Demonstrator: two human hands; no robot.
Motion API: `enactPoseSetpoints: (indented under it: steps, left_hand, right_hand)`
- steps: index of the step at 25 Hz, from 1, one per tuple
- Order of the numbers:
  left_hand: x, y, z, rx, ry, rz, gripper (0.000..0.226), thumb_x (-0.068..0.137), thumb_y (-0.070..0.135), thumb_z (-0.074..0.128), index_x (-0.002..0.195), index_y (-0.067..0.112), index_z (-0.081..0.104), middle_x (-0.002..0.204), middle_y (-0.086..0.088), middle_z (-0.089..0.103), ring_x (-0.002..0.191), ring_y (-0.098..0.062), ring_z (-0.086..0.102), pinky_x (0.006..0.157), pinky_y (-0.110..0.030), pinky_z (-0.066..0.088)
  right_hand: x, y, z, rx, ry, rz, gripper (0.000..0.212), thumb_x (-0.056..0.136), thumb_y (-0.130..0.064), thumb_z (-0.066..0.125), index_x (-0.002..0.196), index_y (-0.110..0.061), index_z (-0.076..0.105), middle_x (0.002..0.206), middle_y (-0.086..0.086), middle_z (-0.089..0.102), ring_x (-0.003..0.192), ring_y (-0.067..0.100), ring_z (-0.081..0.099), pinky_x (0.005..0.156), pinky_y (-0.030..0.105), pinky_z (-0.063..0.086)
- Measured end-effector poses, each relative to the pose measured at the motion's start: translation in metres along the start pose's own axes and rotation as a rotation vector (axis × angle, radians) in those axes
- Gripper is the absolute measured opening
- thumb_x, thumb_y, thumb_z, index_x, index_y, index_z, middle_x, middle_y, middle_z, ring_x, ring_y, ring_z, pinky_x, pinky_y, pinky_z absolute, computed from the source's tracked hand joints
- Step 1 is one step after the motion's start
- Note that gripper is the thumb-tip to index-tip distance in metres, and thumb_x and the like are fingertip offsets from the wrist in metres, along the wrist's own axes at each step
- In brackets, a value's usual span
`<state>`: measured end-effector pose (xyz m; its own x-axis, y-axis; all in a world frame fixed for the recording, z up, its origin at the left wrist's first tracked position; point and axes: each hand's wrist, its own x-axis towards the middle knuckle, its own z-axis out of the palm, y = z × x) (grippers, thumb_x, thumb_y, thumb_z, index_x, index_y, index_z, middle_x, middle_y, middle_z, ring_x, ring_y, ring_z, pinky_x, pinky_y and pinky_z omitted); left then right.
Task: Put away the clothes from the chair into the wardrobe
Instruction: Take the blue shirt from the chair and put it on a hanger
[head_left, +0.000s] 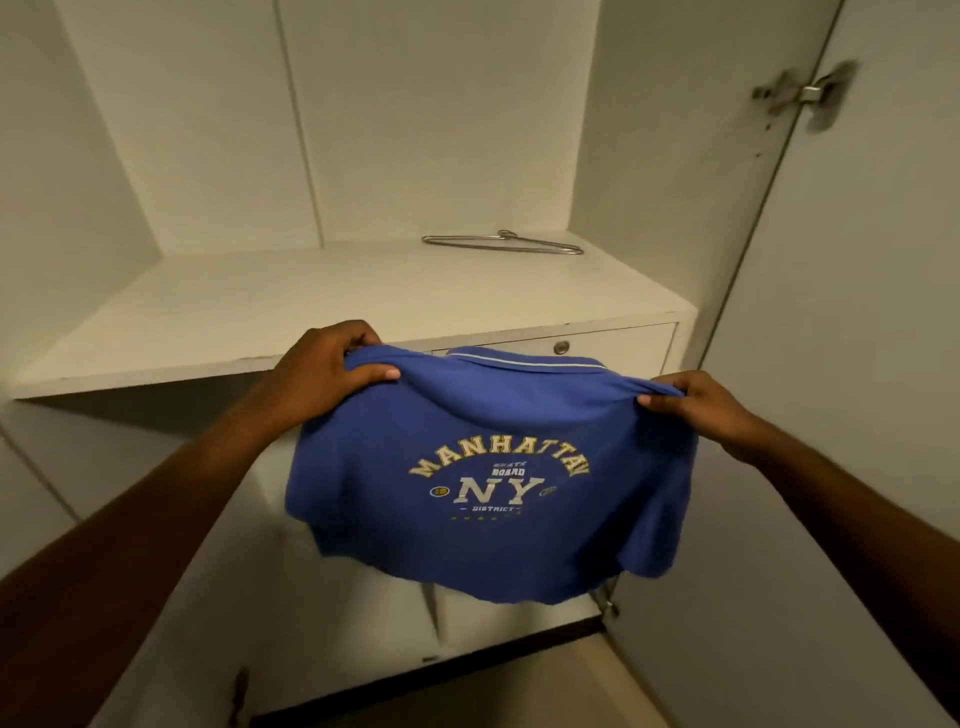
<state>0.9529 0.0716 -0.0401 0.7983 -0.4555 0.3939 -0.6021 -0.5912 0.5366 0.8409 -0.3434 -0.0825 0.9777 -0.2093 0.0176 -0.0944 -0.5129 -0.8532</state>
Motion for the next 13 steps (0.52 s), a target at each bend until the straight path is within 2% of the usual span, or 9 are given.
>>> enactPoseSetpoints:
  steps: [3,4,6,7,8,9,10,11,13]
  left_hand:
    - [0.051,0.04,0.036,0.135,0.066,0.116,0.021,0.086,0.04,0.064,0.092,0.02,0.058,0.082,0.004,0.064,0.073,-0.018,0.057,0.061,-0.03,0.04]
    - [0.066,0.058,0.052,0.172,0.084,0.115,0.018,0.088,0.035,0.063,0.095,0.02,0.057,0.086,0.001,0.063,0.077,-0.021,0.058,0.063,-0.031,0.038]
    - [0.082,0.106,0.09,0.181,0.118,0.077,0.016,0.085,0.023,0.065,0.098,0.017,0.057,0.098,-0.005,0.059,0.091,-0.028,0.059,0.075,-0.036,0.04]
    - [0.078,0.136,0.11,0.075,0.083,0.036,0.017,0.084,0.025,0.067,0.095,0.016,0.058,0.097,-0.007,0.058,0.092,-0.03,0.06,0.077,-0.036,0.042]
    - [0.066,0.164,0.132,-0.114,-0.034,-0.022,0.022,0.084,0.035,0.067,0.089,0.014,0.061,0.091,-0.008,0.059,0.087,-0.029,0.063,0.072,-0.032,0.046]
    - [0.045,0.191,0.154,-0.314,-0.231,-0.1,0.034,0.085,0.047,0.063,0.084,0.012,0.063,0.082,-0.008,0.062,0.078,-0.028,0.066,0.063,-0.027,0.05]
    - [0.022,0.213,0.171,-0.481,-0.426,-0.172,0.045,0.086,0.053,0.058,0.084,0.009,0.064,0.077,-0.008,0.064,0.072,-0.026,0.066,0.057,-0.023,0.05]
    - [0.004,0.222,0.185,-0.578,-0.549,-0.21,0.05,0.085,0.055,0.057,0.083,0.006,0.064,0.073,-0.008,0.065,0.069,-0.022,0.066,0.055,-0.02,0.049]
    - [-0.008,0.214,0.205,-0.662,-0.559,-0.251,0.042,0.081,0.046,0.068,0.071,0.006,0.06,0.062,-0.004,0.061,0.056,-0.013,0.061,0.051,-0.015,0.046]
  right_hand:
    - [-0.052,0.003,-0.048,0.264,-0.101,0.178,0.067,0.049,-0.04,0.09,0.103,-0.005,0.071,0.102,0.012,0.074,0.095,0.028,0.068,0.078,0.031,0.053]
    - [-0.067,0.006,-0.056,0.391,-0.135,0.207,0.069,0.047,-0.036,0.091,0.107,-0.007,0.07,0.108,0.013,0.073,0.097,0.028,0.069,0.08,0.032,0.056]
    - [-0.089,0.008,-0.053,0.648,-0.136,0.176,0.047,0.068,-0.02,0.079,0.112,-0.006,0.067,0.113,0.018,0.069,0.098,0.028,0.069,0.084,0.034,0.058]
    - [-0.094,0.006,-0.04,0.767,-0.107,0.149,0.039,0.078,-0.014,0.07,0.116,-0.006,0.065,0.114,0.019,0.067,0.098,0.028,0.068,0.085,0.034,0.057]
    - [-0.099,0.0,-0.023,0.865,-0.084,0.095,0.035,0.086,-0.012,0.062,0.12,-0.005,0.062,0.114,0.019,0.066,0.098,0.028,0.067,0.086,0.035,0.056]
    - [-0.1,0.001,-0.003,0.946,-0.062,0.041,0.034,0.092,-0.013,0.054,0.124,-0.003,0.058,0.114,0.019,0.064,0.099,0.028,0.065,0.087,0.036,0.055]
    - [-0.1,0.003,0.019,0.975,-0.04,0.023,0.032,0.096,-0.015,0.049,0.125,-0.003,0.057,0.112,0.018,0.062,0.099,0.028,0.064,0.087,0.038,0.055]
    - [-0.1,0.002,0.037,0.939,-0.008,0.036,0.027,0.099,-0.017,0.046,0.12,-0.005,0.059,0.111,0.017,0.061,0.097,0.026,0.063,0.085,0.037,0.055]
    - [-0.106,0.003,0.051,0.798,0.017,0.075,0.02,0.099,-0.009,0.045,0.111,-0.019,0.058,0.112,0.009,0.062,0.094,0.018,0.065,0.082,0.03,0.054]
